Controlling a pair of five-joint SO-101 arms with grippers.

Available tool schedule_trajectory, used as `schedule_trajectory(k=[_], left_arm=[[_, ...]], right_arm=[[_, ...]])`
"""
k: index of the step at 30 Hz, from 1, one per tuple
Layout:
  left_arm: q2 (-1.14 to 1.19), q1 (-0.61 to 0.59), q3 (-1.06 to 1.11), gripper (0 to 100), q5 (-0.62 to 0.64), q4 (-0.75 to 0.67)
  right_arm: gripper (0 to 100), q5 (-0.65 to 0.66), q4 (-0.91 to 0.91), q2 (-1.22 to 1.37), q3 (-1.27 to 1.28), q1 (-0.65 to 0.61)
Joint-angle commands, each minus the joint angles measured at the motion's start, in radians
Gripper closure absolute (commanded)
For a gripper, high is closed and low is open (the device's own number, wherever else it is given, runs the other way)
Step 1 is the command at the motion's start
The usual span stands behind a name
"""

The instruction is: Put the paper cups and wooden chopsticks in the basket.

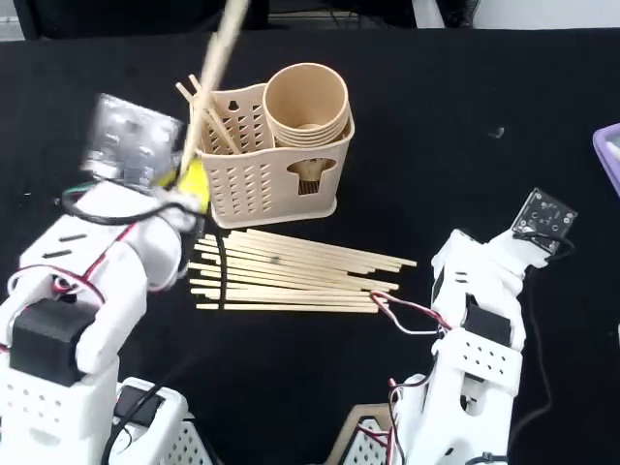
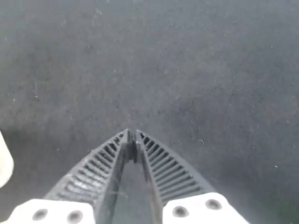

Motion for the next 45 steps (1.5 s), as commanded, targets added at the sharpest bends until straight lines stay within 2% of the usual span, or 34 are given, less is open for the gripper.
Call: schedule_trajectory(k=[1, 4, 8, 11, 14, 19, 31, 34, 36, 42, 45], left_arm=[[-0.002, -0.010, -0.058, 97, 0.193, -0.244], [0.006, -0.010, -0.015, 97, 0.269, -0.390], [0.057, -0.010, 0.134, 97, 0.384, -0.712], [0.104, -0.012, 0.274, 97, 0.420, -0.918], [0.141, -0.012, 0.364, 97, 0.417, -1.014], [0.186, -0.013, 0.427, 97, 0.416, -1.088], [0.276, -0.035, 0.443, 96, 0.416, -1.079], [0.265, -0.039, 0.466, 88, 0.416, -1.073], [0.264, -0.039, 0.458, 82, 0.416, -1.028], [0.264, -0.039, 0.348, 82, 0.416, -0.844], [0.262, -0.056, 0.268, 82, 0.416, -0.700]], right_arm=[[98.4, -0.006, -0.025, -0.002, 0.004, -0.048], [98.4, -0.005, -0.028, -0.007, 0.013, -0.071], [98.4, -0.005, -0.028, -0.007, 0.013, -0.071], [98.4, -0.005, -0.029, -0.007, 0.013, -0.071], [98.4, -0.005, -0.029, -0.007, 0.013, -0.071], [98.4, -0.005, -0.029, -0.007, 0.013, -0.071], [98.4, -0.005, -0.031, -0.007, 0.013, -0.071], [98.4, -0.005, -0.031, -0.005, 0.013, -0.071], [98.4, -0.005, -0.031, -0.005, 0.013, -0.071], [98.4, -0.005, -0.031, -0.005, 0.013, -0.071], [98.4, -0.005, -0.031, -0.005, 0.013, -0.071]])
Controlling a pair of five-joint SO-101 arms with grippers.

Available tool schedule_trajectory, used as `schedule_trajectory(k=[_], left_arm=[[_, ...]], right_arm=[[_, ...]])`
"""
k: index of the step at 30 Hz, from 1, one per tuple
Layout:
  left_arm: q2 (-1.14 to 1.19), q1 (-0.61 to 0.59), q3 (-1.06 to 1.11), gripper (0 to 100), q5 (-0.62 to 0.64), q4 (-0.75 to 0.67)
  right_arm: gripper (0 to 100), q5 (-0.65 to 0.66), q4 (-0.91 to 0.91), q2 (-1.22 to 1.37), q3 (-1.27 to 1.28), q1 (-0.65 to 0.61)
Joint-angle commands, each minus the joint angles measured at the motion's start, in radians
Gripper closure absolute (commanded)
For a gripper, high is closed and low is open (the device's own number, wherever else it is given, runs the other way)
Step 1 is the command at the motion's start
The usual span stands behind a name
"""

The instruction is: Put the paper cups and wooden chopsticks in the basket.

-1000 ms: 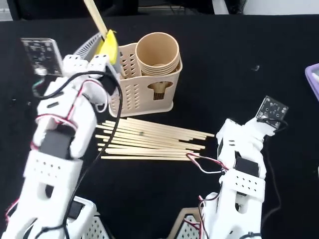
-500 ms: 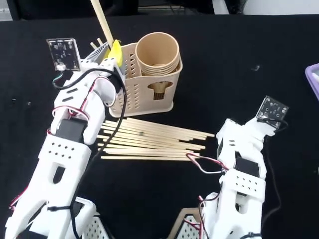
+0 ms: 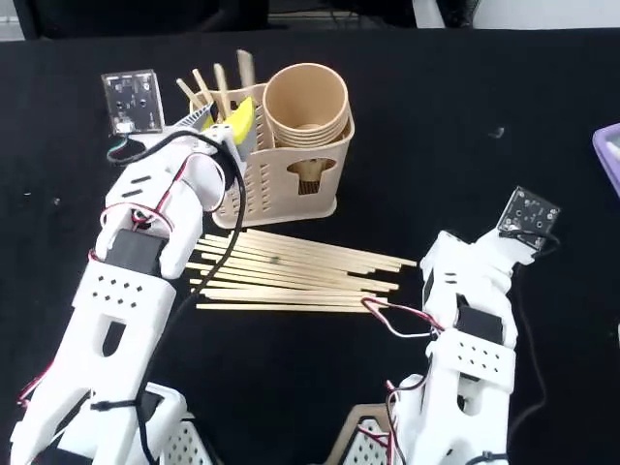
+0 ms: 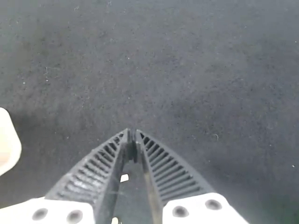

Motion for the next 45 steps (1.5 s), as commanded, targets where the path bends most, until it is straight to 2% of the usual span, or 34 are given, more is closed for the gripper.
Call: schedule_trajectory(k=[1, 3, 5, 8, 12, 14, 17, 19, 23, 26, 32, 37, 41, 45], left_arm=[[-0.012, -0.039, -0.179, 82, 0.009, 0.210], [-0.012, -0.059, -0.234, 82, 0.009, 0.334], [-0.015, -0.094, -0.286, 82, 0.002, 0.474], [-0.057, -0.182, -0.334, 82, -0.100, 0.666], [-0.127, -0.286, -0.243, 82, -0.221, 0.793], [-0.152, -0.352, -0.125, 82, -0.250, 0.779], [-0.181, -0.456, 0.105, 82, -0.252, 0.641], [-0.198, -0.501, 0.252, 82, -0.249, 0.512], [-0.222, -0.526, 0.449, 82, -0.163, 0.310], [-0.249, -0.544, 0.490, 82, -0.106, 0.293], [-0.273, -0.555, 0.526, 82, -0.032, 0.285], [-0.265, -0.544, 0.532, 82, -0.011, 0.287], [-0.265, -0.544, 0.541, 82, -0.011, 0.287], [-0.273, -0.544, 0.553, 82, -0.009, 0.285]], right_arm=[[98.4, -0.005, -0.029, -0.005, -0.008, -0.014], [98.3, 0.000, -0.029, -0.007, -0.008, -0.014], [98.3, 0.068, -0.023, -0.007, -0.008, -0.014], [98.3, 0.183, -0.011, -0.008, -0.013, -0.021], [98.2, 0.210, 0.077, -0.010, -0.073, -0.071], [95.4, 0.235, 0.176, -0.010, -0.150, -0.086], [85.2, 0.330, 0.321, -0.005, -0.254, -0.123], [81.2, 0.434, 0.381, -0.002, -0.278, -0.195], [81.2, 0.701, 0.477, -0.001, -0.265, -0.402], [81.3, 0.752, 0.545, -0.001, -0.240, -0.497], [86.8, 0.925, 0.555, -0.001, -0.154, -0.569], [86.5, 0.928, 0.555, 0.001, -0.127, -0.624], [80.1, 0.945, 0.555, 0.001, -0.128, -0.674], [79.0, 0.982, 0.535, 0.001, -0.124, -0.694]])
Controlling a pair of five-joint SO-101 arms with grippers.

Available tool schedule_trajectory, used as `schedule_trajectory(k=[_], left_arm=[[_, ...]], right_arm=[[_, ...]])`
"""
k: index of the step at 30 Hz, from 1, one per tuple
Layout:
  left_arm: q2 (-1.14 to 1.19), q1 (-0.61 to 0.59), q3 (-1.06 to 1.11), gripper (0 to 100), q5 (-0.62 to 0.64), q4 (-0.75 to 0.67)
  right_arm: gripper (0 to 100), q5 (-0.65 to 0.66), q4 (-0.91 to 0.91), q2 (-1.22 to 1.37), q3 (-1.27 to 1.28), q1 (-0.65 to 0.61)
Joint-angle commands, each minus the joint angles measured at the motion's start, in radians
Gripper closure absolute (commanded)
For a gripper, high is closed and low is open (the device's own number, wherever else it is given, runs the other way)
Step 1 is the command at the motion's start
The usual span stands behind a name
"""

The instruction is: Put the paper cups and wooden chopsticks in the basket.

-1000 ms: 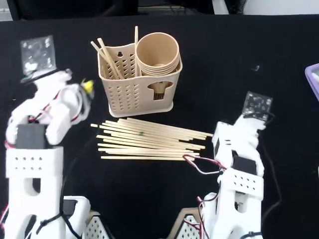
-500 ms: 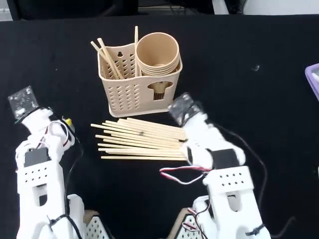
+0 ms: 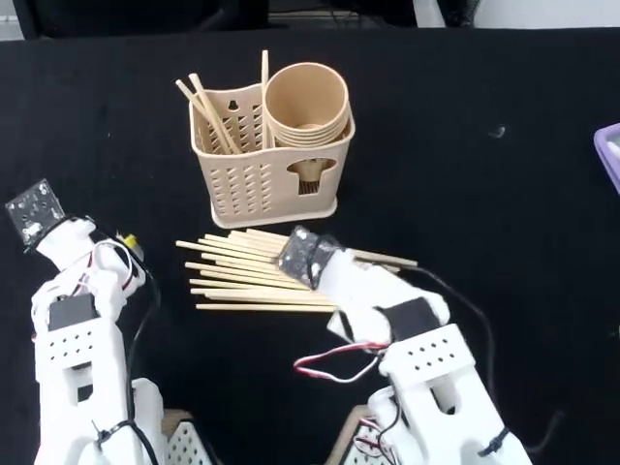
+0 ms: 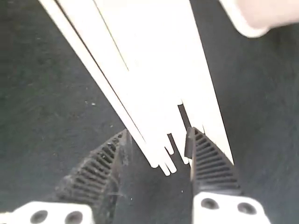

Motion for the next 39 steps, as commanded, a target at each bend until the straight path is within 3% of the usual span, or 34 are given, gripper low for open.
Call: schedule_trajectory(k=[1, 14, 26, 30, 35, 39], left_arm=[[-0.018, 0.008, -0.008, 82, 0.009, -0.018], [-0.012, 0.008, 0.004, 82, 0.057, -0.043], [-0.018, 0.008, 0.019, 82, 0.057, -0.061], [-0.018, 0.008, 0.018, 82, 0.055, -0.061], [-0.018, 0.008, 0.016, 82, 0.055, -0.061], [-0.018, 0.008, 0.016, 82, 0.055, -0.061]], right_arm=[[79.0, 0.026, -0.028, 0.002, 0.008, -0.015], [82.5, 0.138, -0.083, 0.010, 0.110, -0.014], [86.8, 0.175, -0.164, 0.239, 0.070, -0.012], [98.6, 0.175, -0.074, 0.220, 0.001, -0.012], [98.6, 0.175, 0.091, 0.157, -0.088, -0.017], [98.7, 0.175, 0.117, 0.124, -0.090, -0.017]])
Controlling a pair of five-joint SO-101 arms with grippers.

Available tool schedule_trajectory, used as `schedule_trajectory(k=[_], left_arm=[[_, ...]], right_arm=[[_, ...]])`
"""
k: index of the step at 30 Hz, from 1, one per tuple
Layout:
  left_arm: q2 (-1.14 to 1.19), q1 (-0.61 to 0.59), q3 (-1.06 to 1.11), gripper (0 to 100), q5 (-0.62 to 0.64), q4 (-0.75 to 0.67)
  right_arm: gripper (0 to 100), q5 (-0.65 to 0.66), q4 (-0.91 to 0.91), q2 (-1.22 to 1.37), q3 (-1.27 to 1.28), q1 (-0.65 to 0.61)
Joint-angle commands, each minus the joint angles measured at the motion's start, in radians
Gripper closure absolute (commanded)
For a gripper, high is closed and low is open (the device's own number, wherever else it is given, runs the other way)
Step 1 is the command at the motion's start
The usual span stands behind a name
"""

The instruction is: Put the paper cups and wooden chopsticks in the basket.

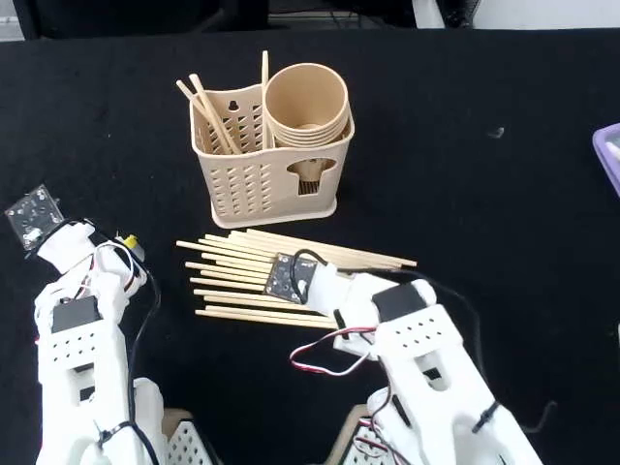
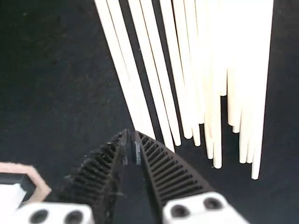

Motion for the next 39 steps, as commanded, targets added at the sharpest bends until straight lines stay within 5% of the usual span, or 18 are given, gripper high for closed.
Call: schedule_trajectory(k=[1, 9, 39], left_arm=[[-0.017, 0.008, -0.015, 82, 0.009, -0.017], [-0.017, 0.008, -0.015, 82, 0.009, -0.017], [-0.017, 0.008, -0.015, 82, 0.009, -0.017]], right_arm=[[98.7, 0.008, 0.015, -0.035, -0.041, -0.008], [81.8, -0.091, -0.135, -0.033, 0.077, -0.089], [87.8, -0.075, -0.212, -0.031, 0.170, -0.117]])
